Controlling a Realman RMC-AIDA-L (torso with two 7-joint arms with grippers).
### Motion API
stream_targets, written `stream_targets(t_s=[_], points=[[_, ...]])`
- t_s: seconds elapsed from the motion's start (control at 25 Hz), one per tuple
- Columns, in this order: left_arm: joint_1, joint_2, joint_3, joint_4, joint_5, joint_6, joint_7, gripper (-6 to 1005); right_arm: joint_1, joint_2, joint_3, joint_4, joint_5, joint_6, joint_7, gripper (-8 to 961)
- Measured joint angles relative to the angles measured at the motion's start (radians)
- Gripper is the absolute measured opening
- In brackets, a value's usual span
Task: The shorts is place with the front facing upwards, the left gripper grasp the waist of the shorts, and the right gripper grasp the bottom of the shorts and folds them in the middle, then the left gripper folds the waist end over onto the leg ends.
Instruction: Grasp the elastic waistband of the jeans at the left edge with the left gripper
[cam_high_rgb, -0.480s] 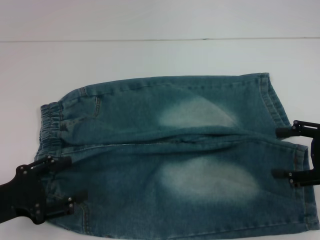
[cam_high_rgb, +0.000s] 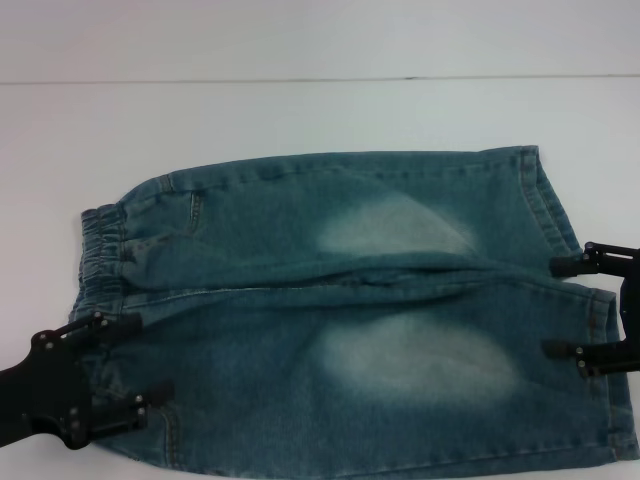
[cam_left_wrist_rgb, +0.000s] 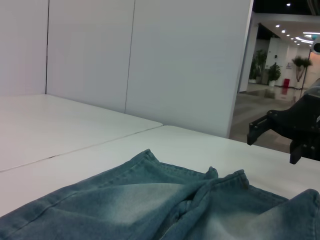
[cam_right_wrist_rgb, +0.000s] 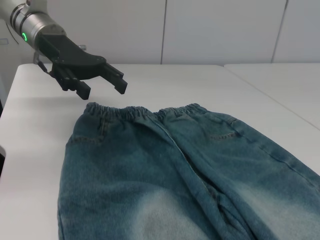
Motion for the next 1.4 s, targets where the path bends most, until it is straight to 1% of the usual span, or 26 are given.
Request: stream_targets(t_s=[0.24,0.44,0.56,0.68,0.8,0.84,0.92,1.0,1.16,1.4], points=[[0.002,0.000,-0.010,0.006,-0.004,0.002,-0.007,842,-0.001,0.000,0.004,0.000,0.000,0.000,0.000,916],[0.003,-0.001,-0.043,0.092,-0.006,0.035,-0.134,841,-0.005,0.000,0.009,-0.002,0.001,-0.003,0.000,916],[0.005,-0.004,-0.044,0.187,-0.005,0.072,-0.278,841,-0.008,0.000,0.011,-0.006,0.006,-0.005,0.000,916],[0.009,-0.016,-0.040,0.306,-0.001,0.090,-0.432,841,-0.009,-0.003,0.013,-0.007,0.007,-0.005,0.000,916],[0.014,-0.025,-0.005,0.441,0.021,0.102,-0.605,841,-0.009,-0.005,0.020,-0.008,0.008,-0.001,0.000,916],[0.015,-0.026,-0.001,0.454,0.025,0.103,-0.621,841,-0.009,-0.006,0.022,-0.008,0.008,-0.001,0.000,916],[0.014,-0.025,0.007,0.510,0.053,0.103,-0.693,841,-0.009,-0.007,0.025,-0.008,0.008,0.000,0.000,916],[0.009,-0.019,0.015,0.563,0.099,0.104,-0.775,841,-0.009,-0.008,0.026,-0.008,0.008,0.000,0.000,916],[-0.006,-0.019,0.056,0.628,0.196,0.098,-0.872,841,-0.010,-0.009,0.028,-0.009,0.006,0.002,0.000,916],[-0.038,-0.029,0.110,0.637,0.319,0.051,-0.937,842,-0.011,-0.009,0.028,-0.009,0.004,0.006,-0.009,916]])
